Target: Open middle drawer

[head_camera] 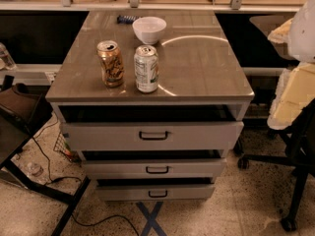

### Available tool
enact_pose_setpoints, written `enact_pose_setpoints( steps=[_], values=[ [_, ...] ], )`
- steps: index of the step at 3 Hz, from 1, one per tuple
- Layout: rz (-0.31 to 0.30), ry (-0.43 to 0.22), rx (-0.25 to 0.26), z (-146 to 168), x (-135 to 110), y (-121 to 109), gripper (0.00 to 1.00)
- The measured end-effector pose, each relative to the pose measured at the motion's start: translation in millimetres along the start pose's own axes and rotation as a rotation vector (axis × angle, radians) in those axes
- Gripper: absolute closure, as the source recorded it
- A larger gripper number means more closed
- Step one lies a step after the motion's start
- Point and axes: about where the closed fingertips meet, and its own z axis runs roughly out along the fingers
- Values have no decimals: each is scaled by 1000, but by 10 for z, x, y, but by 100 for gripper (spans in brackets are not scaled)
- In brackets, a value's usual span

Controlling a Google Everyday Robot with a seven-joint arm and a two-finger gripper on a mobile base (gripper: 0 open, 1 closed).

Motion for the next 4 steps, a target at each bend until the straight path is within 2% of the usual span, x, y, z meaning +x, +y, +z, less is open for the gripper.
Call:
enact_pose_setpoints(
  steps=[2,3,4],
  values=[
    [-14,10,9,110,65,75,0],
    [-59,39,20,437,225,293,0],
    [-122,87,76,769,343,528,0]
  ],
)
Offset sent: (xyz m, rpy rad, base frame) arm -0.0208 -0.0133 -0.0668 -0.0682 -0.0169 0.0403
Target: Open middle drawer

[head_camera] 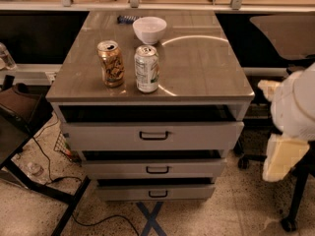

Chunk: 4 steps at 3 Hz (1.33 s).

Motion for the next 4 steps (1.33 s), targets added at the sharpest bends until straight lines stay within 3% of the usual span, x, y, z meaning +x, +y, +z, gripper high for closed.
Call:
enact_pose_setpoints(
  steps=[1,2,3,4],
  values=[
    [-36,54,27,422,-3,319,0],
    [-54,91,-4,974,62,839,0],
    [-54,91,-4,974,62,840,0],
    [-85,116,-14,1250,-55,934,0]
  ],
)
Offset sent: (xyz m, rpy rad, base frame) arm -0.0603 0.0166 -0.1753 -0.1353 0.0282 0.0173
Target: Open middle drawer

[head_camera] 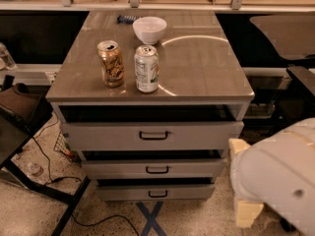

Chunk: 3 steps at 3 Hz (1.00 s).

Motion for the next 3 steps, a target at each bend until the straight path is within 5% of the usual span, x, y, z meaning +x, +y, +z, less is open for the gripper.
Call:
enact_pose_setpoints(
  steps=[2,3],
  values=[
    [-207,19,-63,1208,-715,373,0],
    [-187,-12,-97,1671,-962,470,0]
  ],
)
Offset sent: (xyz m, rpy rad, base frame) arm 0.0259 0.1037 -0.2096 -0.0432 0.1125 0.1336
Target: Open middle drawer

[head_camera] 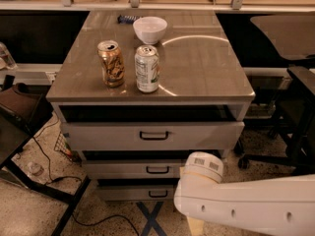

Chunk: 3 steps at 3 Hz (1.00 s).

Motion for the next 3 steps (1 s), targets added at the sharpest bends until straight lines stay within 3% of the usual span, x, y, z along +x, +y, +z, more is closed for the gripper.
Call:
enact_pose_setpoints(
  steps=[2,3],
  values=[
    [136,-105,-82,699,-246,49,0],
    [125,-114,-86,756,-287,31,0]
  ],
)
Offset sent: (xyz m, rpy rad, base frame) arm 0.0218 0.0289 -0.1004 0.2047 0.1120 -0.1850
